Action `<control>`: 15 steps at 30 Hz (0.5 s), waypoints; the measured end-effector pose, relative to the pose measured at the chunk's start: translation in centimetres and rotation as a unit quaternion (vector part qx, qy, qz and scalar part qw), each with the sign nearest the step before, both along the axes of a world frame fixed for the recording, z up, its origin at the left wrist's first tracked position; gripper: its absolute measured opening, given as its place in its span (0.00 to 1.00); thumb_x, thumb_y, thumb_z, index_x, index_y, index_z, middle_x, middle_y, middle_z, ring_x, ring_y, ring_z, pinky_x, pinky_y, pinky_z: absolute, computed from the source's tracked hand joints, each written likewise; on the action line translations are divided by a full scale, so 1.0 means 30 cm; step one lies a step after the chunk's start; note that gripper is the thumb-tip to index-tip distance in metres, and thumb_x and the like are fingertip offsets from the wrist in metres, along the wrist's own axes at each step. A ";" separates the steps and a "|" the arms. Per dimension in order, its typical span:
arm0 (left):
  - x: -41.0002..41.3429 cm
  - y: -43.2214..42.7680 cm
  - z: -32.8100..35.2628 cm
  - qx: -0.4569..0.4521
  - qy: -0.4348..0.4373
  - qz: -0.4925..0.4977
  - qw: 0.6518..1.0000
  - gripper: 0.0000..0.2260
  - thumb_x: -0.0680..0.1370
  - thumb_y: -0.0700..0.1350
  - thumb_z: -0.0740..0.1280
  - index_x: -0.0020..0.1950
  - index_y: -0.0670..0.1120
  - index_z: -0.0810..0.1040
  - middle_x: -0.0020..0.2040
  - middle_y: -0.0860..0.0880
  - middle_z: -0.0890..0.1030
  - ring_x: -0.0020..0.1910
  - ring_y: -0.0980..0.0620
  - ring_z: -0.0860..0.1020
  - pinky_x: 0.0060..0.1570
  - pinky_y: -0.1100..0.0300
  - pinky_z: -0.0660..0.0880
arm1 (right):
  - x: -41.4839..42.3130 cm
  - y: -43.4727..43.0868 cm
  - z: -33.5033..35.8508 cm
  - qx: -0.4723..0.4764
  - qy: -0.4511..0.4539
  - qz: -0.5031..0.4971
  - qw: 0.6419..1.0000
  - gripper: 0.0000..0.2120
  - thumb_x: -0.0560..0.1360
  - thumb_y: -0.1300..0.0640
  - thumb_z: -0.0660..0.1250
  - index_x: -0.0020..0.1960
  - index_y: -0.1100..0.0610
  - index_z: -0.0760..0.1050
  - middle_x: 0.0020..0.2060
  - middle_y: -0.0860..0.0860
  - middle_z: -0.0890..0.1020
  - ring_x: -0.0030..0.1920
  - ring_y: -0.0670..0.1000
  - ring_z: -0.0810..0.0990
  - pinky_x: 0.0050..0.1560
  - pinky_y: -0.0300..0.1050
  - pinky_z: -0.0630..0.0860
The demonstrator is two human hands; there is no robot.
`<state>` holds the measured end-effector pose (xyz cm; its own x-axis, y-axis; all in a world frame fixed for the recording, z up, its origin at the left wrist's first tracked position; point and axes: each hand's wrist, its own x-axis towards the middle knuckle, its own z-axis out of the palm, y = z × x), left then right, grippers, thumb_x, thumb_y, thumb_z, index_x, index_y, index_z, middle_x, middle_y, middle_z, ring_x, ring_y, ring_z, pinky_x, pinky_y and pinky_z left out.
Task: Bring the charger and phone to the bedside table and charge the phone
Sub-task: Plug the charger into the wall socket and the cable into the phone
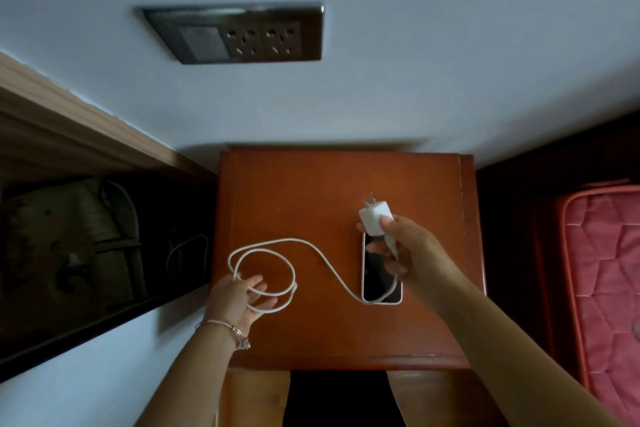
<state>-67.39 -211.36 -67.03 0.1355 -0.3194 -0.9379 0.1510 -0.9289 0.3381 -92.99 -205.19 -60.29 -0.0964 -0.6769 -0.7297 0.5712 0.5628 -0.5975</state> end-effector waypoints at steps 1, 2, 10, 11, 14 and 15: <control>0.009 -0.011 0.017 0.002 -0.006 0.000 1.000 0.20 0.77 0.29 0.57 0.68 0.40 0.66 0.59 0.35 0.73 0.58 0.39 0.74 0.43 0.42 0.74 | 0.001 -0.024 0.026 -0.007 0.000 0.002 1.000 0.20 0.68 0.50 0.69 0.57 0.59 0.75 0.50 0.53 0.85 0.39 0.45 0.83 0.24 0.33 0.66; 0.016 -0.022 0.032 0.006 -0.010 0.001 1.000 0.19 0.77 0.29 0.57 0.67 0.40 0.67 0.63 0.35 0.71 0.60 0.38 0.72 0.44 0.41 0.74 | 0.004 -0.048 0.048 -0.014 -0.006 0.000 1.000 0.20 0.68 0.51 0.69 0.57 0.59 0.76 0.50 0.53 0.85 0.42 0.46 0.84 0.25 0.33 0.67; 0.059 -0.059 0.145 -0.067 0.072 0.020 0.995 0.13 0.80 0.35 0.54 0.63 0.39 0.69 0.57 0.41 0.77 0.61 0.41 0.74 0.44 0.47 0.74 | 0.066 -0.233 0.186 -0.040 -0.011 0.024 0.999 0.22 0.71 0.50 0.69 0.60 0.60 0.70 0.48 0.56 0.86 0.47 0.51 0.85 0.31 0.35 0.76; 0.066 -0.060 0.161 -0.081 0.101 0.020 0.991 0.13 0.80 0.36 0.54 0.62 0.40 0.70 0.56 0.41 0.78 0.60 0.42 0.75 0.47 0.49 0.74 | 0.076 -0.253 0.200 -0.039 0.001 0.038 0.999 0.20 0.74 0.50 0.67 0.59 0.60 0.70 0.47 0.56 0.86 0.45 0.50 0.85 0.30 0.35 0.76; 0.079 -0.078 0.200 -0.112 0.150 0.014 0.982 0.12 0.79 0.37 0.55 0.60 0.42 0.73 0.58 0.42 0.79 0.58 0.46 0.77 0.52 0.52 0.73 | 0.100 -0.310 0.236 -0.046 0.035 0.070 0.996 0.16 0.77 0.49 0.63 0.58 0.59 0.70 0.43 0.55 0.86 0.41 0.49 0.85 0.29 0.35 0.74; 0.082 -0.085 0.212 -0.119 0.156 0.008 0.981 0.11 0.79 0.38 0.56 0.58 0.43 0.74 0.58 0.43 0.79 0.58 0.47 0.77 0.52 0.53 0.73 | 0.106 -0.326 0.248 -0.047 0.044 0.076 0.995 0.16 0.77 0.48 0.63 0.58 0.58 0.70 0.41 0.54 0.85 0.40 0.48 0.85 0.29 0.36 0.74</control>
